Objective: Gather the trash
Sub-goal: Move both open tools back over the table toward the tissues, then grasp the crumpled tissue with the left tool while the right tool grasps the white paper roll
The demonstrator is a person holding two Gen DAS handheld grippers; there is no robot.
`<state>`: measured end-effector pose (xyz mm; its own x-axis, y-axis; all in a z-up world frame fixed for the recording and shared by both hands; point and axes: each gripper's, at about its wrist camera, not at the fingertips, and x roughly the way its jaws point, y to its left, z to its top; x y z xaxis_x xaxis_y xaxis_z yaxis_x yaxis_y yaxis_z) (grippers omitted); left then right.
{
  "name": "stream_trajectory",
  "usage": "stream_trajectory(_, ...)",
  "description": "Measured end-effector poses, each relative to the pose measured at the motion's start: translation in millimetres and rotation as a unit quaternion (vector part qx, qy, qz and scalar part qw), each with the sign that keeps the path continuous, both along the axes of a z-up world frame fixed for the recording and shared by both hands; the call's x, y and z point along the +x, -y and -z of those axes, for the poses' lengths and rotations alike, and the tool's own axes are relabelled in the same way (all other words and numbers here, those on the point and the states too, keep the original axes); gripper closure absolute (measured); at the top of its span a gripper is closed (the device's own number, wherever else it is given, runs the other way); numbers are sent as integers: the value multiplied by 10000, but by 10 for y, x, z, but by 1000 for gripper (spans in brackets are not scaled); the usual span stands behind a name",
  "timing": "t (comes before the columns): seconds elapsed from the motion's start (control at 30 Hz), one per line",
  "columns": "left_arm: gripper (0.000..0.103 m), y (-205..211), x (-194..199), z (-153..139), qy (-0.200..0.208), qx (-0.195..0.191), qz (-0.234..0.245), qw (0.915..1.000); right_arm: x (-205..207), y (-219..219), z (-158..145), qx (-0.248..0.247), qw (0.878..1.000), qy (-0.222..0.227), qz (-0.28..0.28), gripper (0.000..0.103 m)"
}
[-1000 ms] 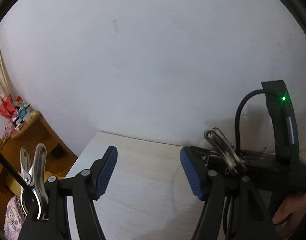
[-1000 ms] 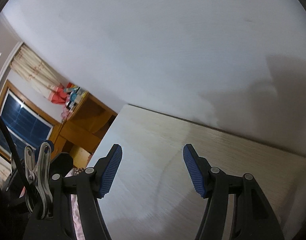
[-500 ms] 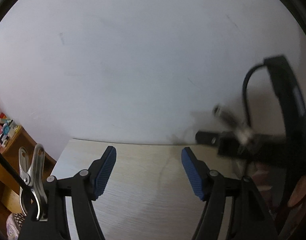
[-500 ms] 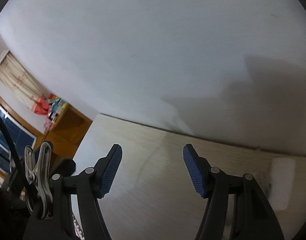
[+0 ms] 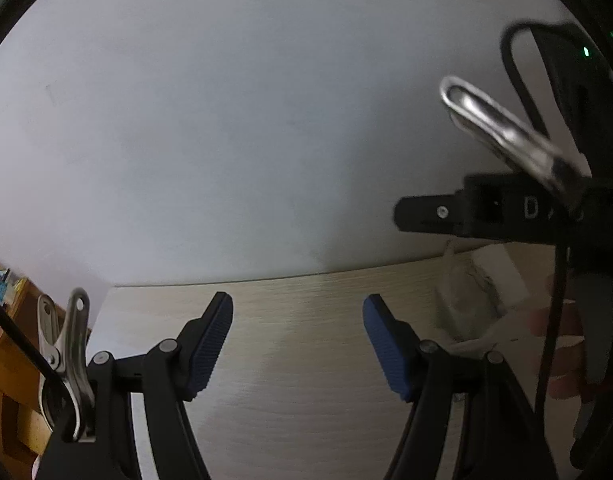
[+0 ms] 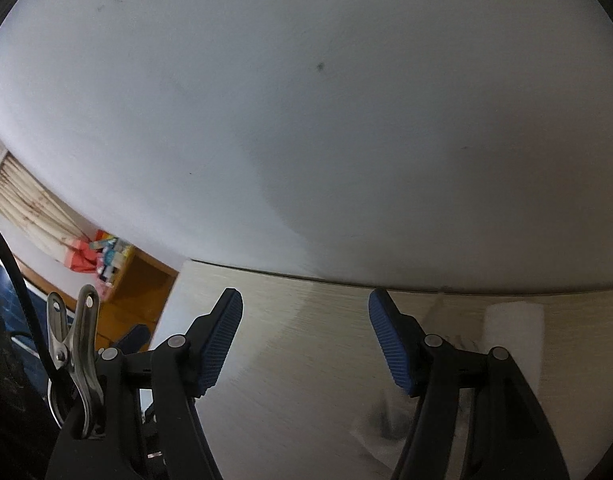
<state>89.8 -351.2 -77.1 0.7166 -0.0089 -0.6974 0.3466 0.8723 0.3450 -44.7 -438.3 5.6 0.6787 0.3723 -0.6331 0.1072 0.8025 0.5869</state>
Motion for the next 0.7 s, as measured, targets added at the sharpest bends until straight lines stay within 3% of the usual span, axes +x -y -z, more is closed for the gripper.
stream_trajectory(0.23,32,25,-29,69,-17,40,344,9994,-132,216,40,53,9997,-62,242,36)
stream_trajectory(0.37,32,25,-86,141,-38,79,558,9984,-359,486,34,-133,9970,-30,758,36)
stream_trajectory(0.47,32,71,-185,227,-109,105,842,9963,-504,703,97,6,9940,-5,1093,34)
stream_trajectory(0.53,32,74,-240,307,-203,123,1012,9946,-593,853,194,-28,9897,-208,1414,32)
stream_trajectory(0.7,32,137,-312,435,-611,-174,1574,9855,-631,911,358,-302,9857,-613,1543,30)
